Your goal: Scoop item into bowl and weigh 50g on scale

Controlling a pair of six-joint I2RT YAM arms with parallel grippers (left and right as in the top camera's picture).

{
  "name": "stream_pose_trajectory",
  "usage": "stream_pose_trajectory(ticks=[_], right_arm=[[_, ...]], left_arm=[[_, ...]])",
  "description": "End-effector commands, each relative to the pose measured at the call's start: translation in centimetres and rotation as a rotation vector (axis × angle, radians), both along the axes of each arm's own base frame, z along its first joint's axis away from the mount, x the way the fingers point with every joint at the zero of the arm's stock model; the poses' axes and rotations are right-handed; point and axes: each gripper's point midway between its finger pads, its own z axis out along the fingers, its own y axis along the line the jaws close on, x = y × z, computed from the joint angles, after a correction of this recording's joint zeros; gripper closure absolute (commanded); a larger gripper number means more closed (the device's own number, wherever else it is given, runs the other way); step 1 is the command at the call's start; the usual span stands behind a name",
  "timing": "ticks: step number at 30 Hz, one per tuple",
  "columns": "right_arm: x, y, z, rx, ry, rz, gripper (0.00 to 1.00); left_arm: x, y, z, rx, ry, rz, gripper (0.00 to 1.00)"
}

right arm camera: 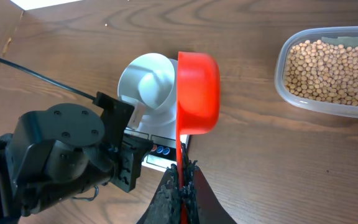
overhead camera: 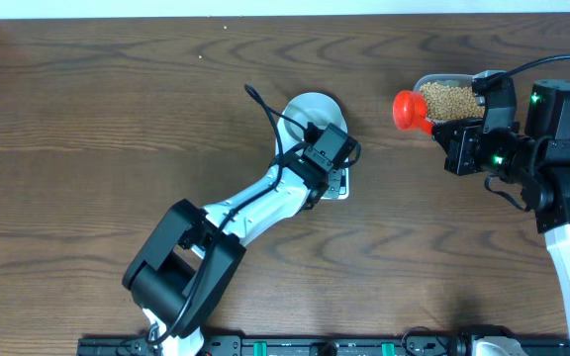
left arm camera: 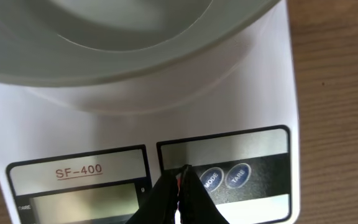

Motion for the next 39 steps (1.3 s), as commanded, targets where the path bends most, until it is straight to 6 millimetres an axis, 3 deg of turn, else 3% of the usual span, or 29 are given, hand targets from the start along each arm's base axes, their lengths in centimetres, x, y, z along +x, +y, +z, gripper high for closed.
stream_pose_trajectory(ticks=[1, 7, 39], right_arm=[[0.2, 0.3, 0.8, -0.011, -0.029, 0.019, 0.99], [0.2, 0.3, 0.8, -0.011, -0.029, 0.019, 0.99], [0.1, 0.2, 0.8, -0.015, -0.028, 0.017, 0.99]], left_arm=[[0.0, 0.4, -1.1, 0.026, 0.01, 0.006, 0.93], [-0.2, 0.2, -2.0, 0.022, 0.035, -0.002, 0.93], [-1.0, 0.9, -2.5, 0.002, 0.083, 0.125, 0.93]])
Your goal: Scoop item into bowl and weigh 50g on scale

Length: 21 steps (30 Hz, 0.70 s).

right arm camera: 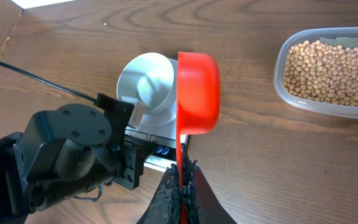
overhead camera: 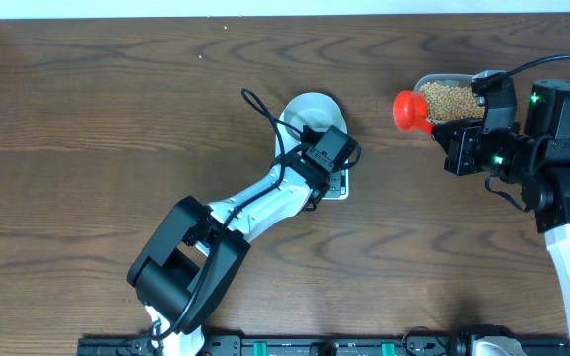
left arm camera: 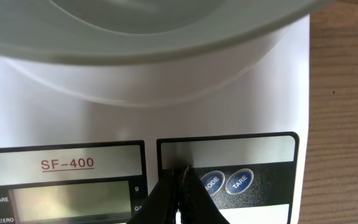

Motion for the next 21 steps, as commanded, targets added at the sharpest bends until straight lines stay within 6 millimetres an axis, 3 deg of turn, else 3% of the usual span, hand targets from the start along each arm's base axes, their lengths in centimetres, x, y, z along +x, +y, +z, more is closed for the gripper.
stream_pose_trajectory(ticks=[1, 21], right_arm=[[0.12, 0.22, 0.79, -0.008, -0.024, 0.015, 0.99], [-0.53, 0.2, 0.15, -0.016, 0.011, 0.022, 0.99]], left_arm=[[-0.68, 0.87, -1.58, 0.035, 0.045, 0.027, 0.93], [-0.82, 0.98, -1.69, 0.039, 0.05, 0.027, 0.92]])
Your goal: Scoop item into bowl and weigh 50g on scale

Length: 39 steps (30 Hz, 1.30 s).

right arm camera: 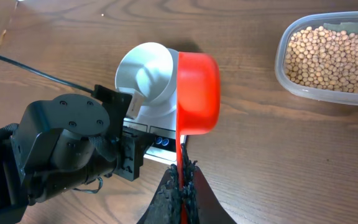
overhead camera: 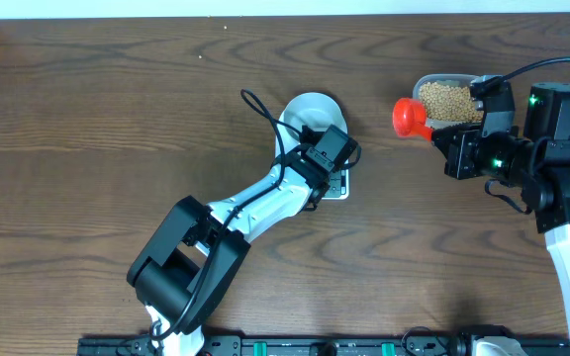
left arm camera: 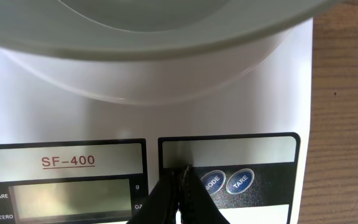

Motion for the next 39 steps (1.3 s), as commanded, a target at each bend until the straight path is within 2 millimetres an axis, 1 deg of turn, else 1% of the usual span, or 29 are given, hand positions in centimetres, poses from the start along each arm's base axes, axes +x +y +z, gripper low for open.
stream_pose_trajectory(ticks=[1, 7, 13, 16, 20, 25, 29, 31, 34, 39], right_arm=[[0.1, 0.2, 0.7, -0.012, -0.026, 0.02, 0.99], [0.1, 0.2, 0.7, -0.013, -0.023, 0.021, 0.99], [0.0, 0.2, 0.6, -0.014, -0.02, 0.022, 0.99], [0.0, 0.2, 0.6, -0.014, -0.02, 0.022, 0.99], [0.0, 0.2, 0.6, -0.014, -0.019, 0.022, 0.99], [-0.1, 0.2, 0.5, -0.019, -0.016, 0.027, 0.99], [-0.1, 0.2, 0.5, -0.019, -0.017, 0.027, 0.99], [-0.1, 0.2, 0.6, -0.019, -0.02, 0.027, 0.99], [0.1, 0.2, 0.7, -0.018, -0.028, 0.026, 0.99], [0.3, 0.2, 0.9, -0.018, -0.041, 0.026, 0.99]], left_arm=[[-0.8, 1.0, -1.8, 0.044, 0.048, 0.013, 0.93], [-1.6, 1.6, -2.8, 0.043, 0.064, 0.044, 0.93], [-1.7, 1.7, -2.9, 0.042, 0.065, 0.047, 0.93], [-1.8, 1.7, -3.3, 0.046, 0.076, 0.046, 0.93], [-1.9, 1.0, -4.3, 0.019, 0.098, 0.035, 0.93], [-1.8, 0.8, -4.3, 0.008, 0.092, 0.032, 0.93], [-1.5, 0.6, -3.3, -0.004, 0.075, 0.027, 0.93], [-1.6, 0.6, -2.4, -0.008, 0.064, 0.016, 0.92], [-1.7, 0.7, -0.4, -0.016, 0.044, -0.002, 0.93], [-1.3, 0.4, 3.1, -0.067, -0.018, -0.006, 0.93]])
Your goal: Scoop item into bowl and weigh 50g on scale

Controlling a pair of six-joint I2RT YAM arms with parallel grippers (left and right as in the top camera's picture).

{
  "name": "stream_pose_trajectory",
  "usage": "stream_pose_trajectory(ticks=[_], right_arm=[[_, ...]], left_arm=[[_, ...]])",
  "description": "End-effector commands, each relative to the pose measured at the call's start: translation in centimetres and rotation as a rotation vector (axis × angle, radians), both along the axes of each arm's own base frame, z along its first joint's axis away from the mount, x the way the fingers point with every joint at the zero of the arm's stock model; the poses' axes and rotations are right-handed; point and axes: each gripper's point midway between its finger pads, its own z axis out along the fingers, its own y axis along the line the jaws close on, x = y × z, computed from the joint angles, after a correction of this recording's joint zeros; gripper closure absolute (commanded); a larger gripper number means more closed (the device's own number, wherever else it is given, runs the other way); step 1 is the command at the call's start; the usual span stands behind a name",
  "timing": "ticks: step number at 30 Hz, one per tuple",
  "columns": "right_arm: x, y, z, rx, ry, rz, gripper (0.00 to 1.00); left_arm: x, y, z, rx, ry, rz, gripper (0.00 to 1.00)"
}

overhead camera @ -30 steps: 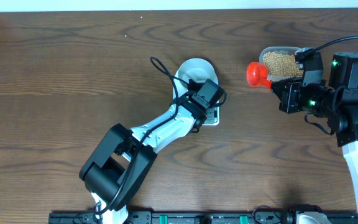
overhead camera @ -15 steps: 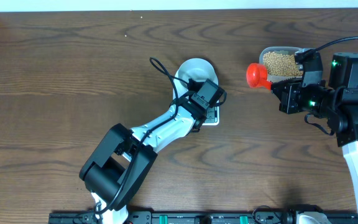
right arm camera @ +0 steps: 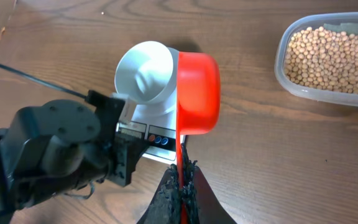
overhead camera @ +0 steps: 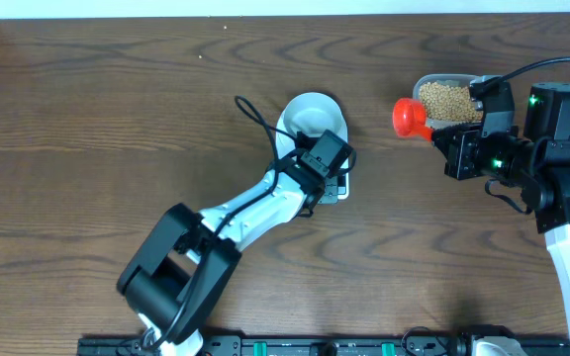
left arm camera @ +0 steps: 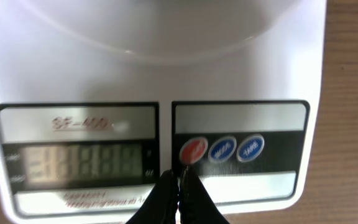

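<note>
A white scale [left arm camera: 154, 93] stands mid-table with a white bowl [overhead camera: 313, 114] on its platform. Its display [left arm camera: 82, 165] is lit with blurred digits. My left gripper [left arm camera: 179, 177] is shut, its tips just below the red button [left arm camera: 192, 150], with two blue buttons to the right of it. My right gripper [right arm camera: 180, 171] is shut on the handle of a red scoop [right arm camera: 197, 93], held in the air between the scale and a clear tub of soybeans [right arm camera: 331, 62]. The scoop's cup faces sideways and its inside is hidden.
The dark wooden table [overhead camera: 117, 119] spreads around the scale. A black cable [overhead camera: 255, 114] loops from the left arm past the bowl. The bean tub [overhead camera: 445, 97] sits at the far right beside the right arm.
My left gripper has drawn back from the scale's panel, so the red button shows in front of its tips. The display, blank before, now shows digits. The right arm holds still.
My shut left gripper stood with its tips on the scale's button panel beside the blue buttons at every earlier moment, the display blank. The right gripper held the red scoop near the bean tub throughout. Now the display is lit and the left tips sit lower.
</note>
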Motion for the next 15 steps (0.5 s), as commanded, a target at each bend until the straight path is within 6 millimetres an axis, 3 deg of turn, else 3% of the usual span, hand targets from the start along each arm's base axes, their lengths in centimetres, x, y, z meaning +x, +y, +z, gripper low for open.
stream_pose_trajectory(ticks=[1, 6, 15], right_arm=[[0.3, 0.2, 0.9, -0.012, -0.034, 0.019, 0.99], [0.3, 0.2, 0.9, -0.012, -0.038, 0.019, 0.99], [0.4, 0.2, 1.0, -0.012, -0.043, 0.019, 0.99]], left_arm=[[0.4, -0.3, 3.2, -0.05, -0.061, -0.014, 0.93], [0.5, -0.4, 4.9, -0.076, -0.093, -0.015, 0.93], [1.1, 0.4, 4.4, -0.026, -0.116, 0.006, 0.93]])
